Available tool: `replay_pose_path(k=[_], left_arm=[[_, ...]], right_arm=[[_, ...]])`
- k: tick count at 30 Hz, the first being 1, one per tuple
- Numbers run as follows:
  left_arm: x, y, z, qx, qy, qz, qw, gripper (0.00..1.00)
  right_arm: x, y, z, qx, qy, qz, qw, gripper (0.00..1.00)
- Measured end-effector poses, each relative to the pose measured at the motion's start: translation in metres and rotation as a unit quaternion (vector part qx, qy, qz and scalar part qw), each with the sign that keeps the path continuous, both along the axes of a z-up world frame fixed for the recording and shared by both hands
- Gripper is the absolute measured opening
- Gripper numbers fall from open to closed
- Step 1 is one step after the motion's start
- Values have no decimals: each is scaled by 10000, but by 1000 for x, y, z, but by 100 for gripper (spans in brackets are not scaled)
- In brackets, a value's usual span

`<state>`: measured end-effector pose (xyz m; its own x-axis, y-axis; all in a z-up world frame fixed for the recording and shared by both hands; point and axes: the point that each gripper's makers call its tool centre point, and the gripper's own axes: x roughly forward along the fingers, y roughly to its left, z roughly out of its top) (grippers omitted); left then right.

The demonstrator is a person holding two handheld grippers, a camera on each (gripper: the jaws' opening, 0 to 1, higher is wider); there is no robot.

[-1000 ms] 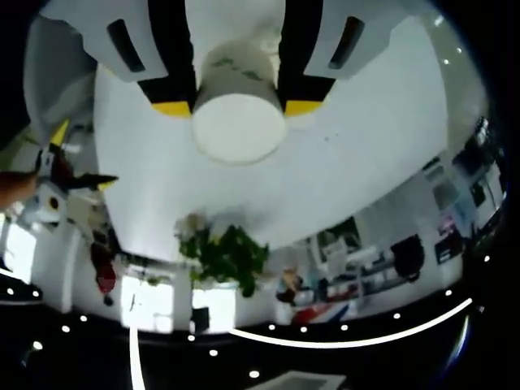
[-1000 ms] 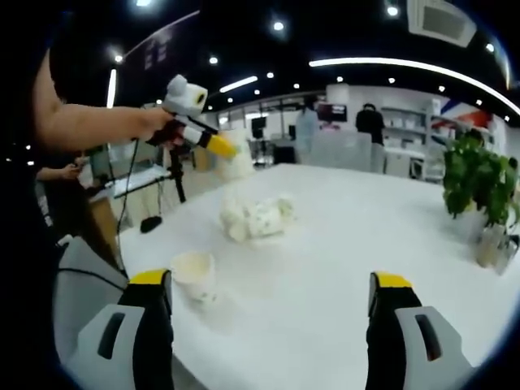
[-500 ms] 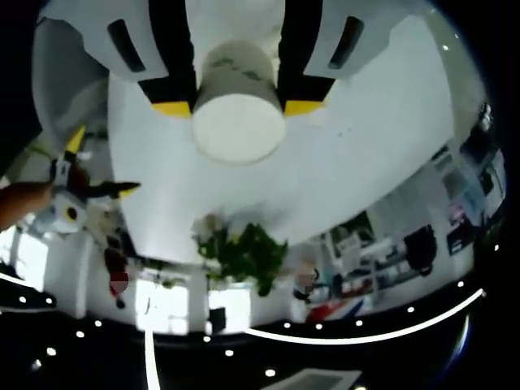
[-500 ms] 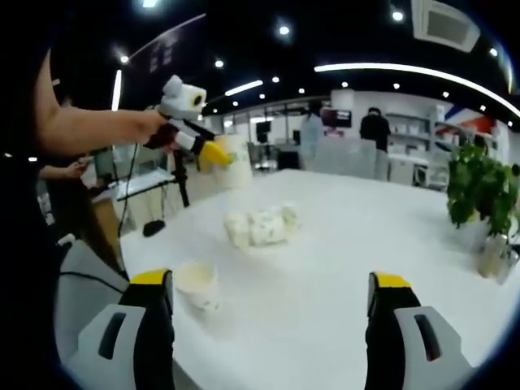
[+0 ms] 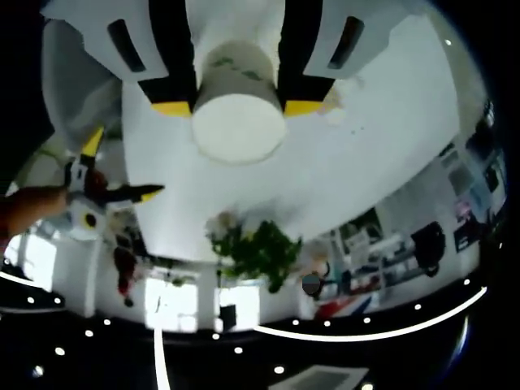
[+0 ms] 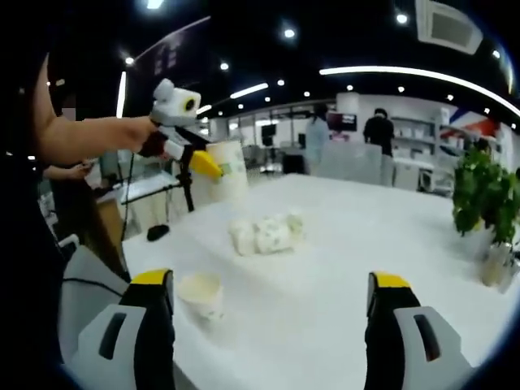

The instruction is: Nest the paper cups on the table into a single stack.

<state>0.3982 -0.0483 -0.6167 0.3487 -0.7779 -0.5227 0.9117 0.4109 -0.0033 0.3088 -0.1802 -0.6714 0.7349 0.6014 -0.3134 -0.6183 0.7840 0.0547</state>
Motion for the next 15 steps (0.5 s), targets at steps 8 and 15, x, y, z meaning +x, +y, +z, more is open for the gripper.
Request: replay_pose_path(k=[8,15], left_arm=[[-21,-4,6,-35,-21,-141,9999,37],[-37,-5,8,-109,21,-208,9997,36]], right_arm=[[5,10,12,12,-85,161,9998,95],[7,22,22,115,-105,337,9993,90]])
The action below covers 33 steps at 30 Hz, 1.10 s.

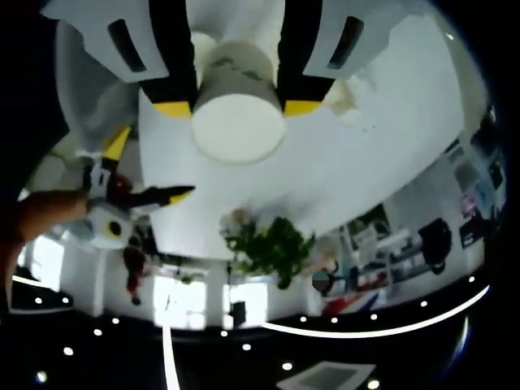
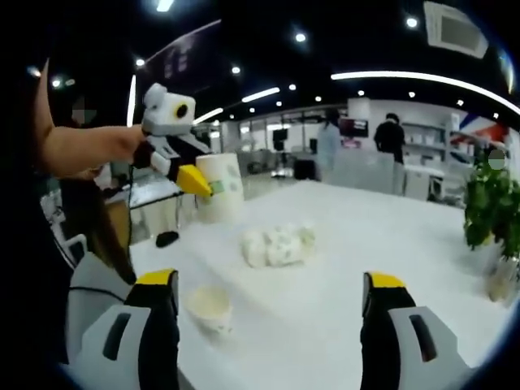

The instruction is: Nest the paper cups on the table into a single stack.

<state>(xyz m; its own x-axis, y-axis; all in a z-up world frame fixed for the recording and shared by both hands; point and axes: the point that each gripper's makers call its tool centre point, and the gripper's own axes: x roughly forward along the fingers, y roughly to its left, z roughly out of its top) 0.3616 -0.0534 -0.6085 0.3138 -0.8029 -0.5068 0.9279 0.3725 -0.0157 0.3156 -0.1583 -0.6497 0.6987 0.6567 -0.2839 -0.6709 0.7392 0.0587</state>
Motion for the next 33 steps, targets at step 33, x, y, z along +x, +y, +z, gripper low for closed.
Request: replay_pose_path(k=[33], left_arm=[[-47,-15,38,-752,-41,-308,9967,37]], right_arm=[[-22,68,54,782,23,1307,9883,51]])
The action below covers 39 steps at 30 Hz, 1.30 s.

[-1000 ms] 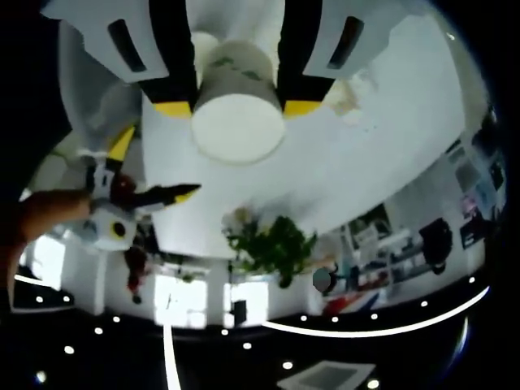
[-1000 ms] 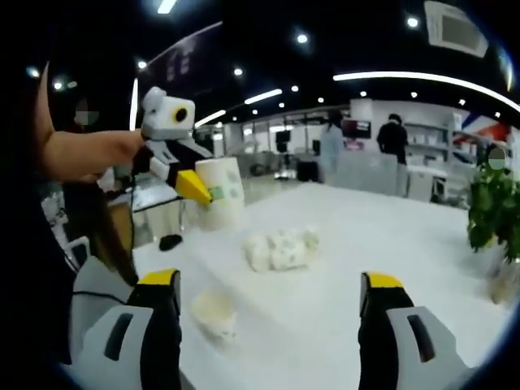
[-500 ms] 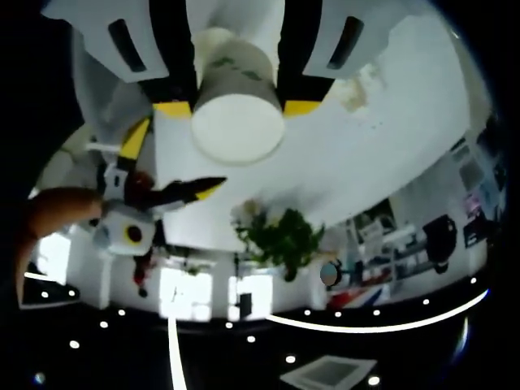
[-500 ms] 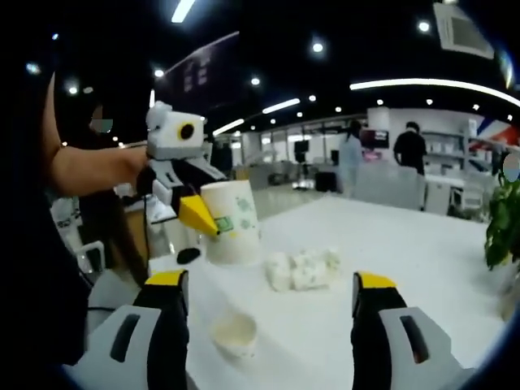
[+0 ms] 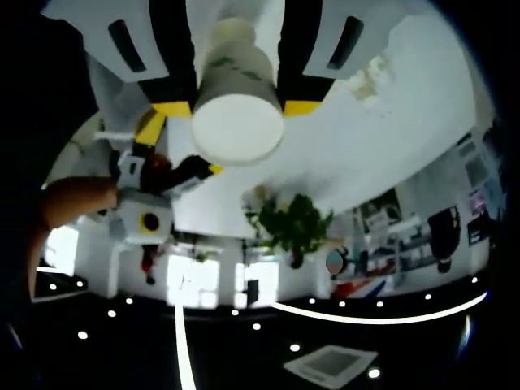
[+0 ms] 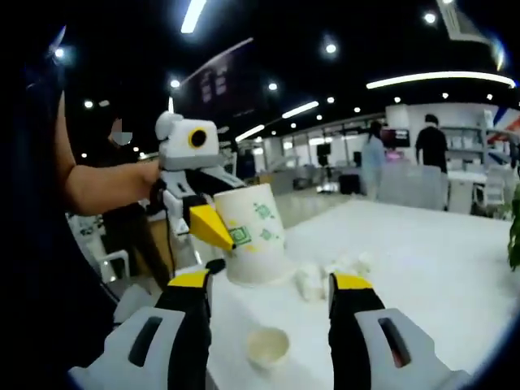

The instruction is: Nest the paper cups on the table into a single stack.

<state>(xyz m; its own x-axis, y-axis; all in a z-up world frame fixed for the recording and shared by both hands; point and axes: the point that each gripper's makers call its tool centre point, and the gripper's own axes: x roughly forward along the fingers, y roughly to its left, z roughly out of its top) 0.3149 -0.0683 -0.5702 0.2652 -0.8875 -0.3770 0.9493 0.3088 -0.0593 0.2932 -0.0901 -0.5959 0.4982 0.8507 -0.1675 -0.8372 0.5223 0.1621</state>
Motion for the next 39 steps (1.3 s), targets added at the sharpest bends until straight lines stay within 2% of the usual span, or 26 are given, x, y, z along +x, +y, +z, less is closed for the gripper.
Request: replay_pose_path(k=[2,7,8,11,13,16,21,26,31,39], left_arm=[[0,-1,6,-162,21,23,9999,37],[-2,-4,12,-496,121,27,9987,37],[-2,-3,13,-537,131,25,9985,37],[-6,-7,30,-1063,167,-26,9942,37],[-5,-4,29,-1012,142,-2,9948,37],[-4,-4,28,-1004,170,13,9948,37],[-5,-2,37,-1367,276,25,9902,37],[-11,-3,45,-1623,336,-141,9861,37],[-13,-1,38,-1567,409,-172,9866,37],[-22,3,26,-1396,529,-416,9879,37]], right_arm=[[-5,5,3,82,74,132,9999,46],[-7,11,9,203,143,250,9994,48],[-7,9,12,328,190,239,9990,47],[-8,7,19,602,325,297,9972,44],[-8,6,21,634,325,279,9971,43],[-8,5,31,973,406,288,9940,40],[-13,7,38,1142,526,446,9911,31],[-18,9,49,1354,565,609,9873,32],[-20,11,54,1359,550,703,9867,30],[-23,12,60,1410,574,866,9845,22]])
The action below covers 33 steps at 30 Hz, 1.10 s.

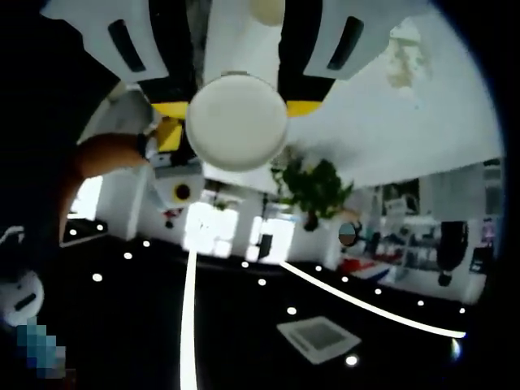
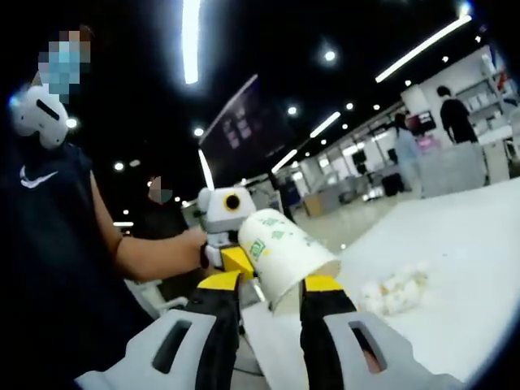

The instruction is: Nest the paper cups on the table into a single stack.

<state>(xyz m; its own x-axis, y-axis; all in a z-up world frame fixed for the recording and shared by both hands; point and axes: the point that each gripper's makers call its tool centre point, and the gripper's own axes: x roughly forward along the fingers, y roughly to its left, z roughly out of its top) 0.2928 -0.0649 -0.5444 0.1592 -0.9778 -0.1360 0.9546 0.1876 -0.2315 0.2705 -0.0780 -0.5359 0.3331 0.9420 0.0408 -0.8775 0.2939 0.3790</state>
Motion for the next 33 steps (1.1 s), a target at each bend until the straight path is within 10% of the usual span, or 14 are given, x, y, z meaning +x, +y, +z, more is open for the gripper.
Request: replay_pose_path(k=[16,19,22,28,33], left_arm=[[-10,6,-8,63,80,-324,9994,35],[-4,11,-12,214,105,-177,9996,3],[0,10,-4,-16,158,-12,9999,26],[-1,12,-7,239,-5,67,9997,32],[20,26,-17,627,-270,716,9951,66]], right_arm=[[-12,4,17,161,-95,462,9988,2],[-16,7,21,178,-75,592,9981,0],[-16,10,25,181,-131,640,9977,0],[-10,10,31,116,-158,585,9981,0],[-5,8,32,-151,-202,581,9980,0]])
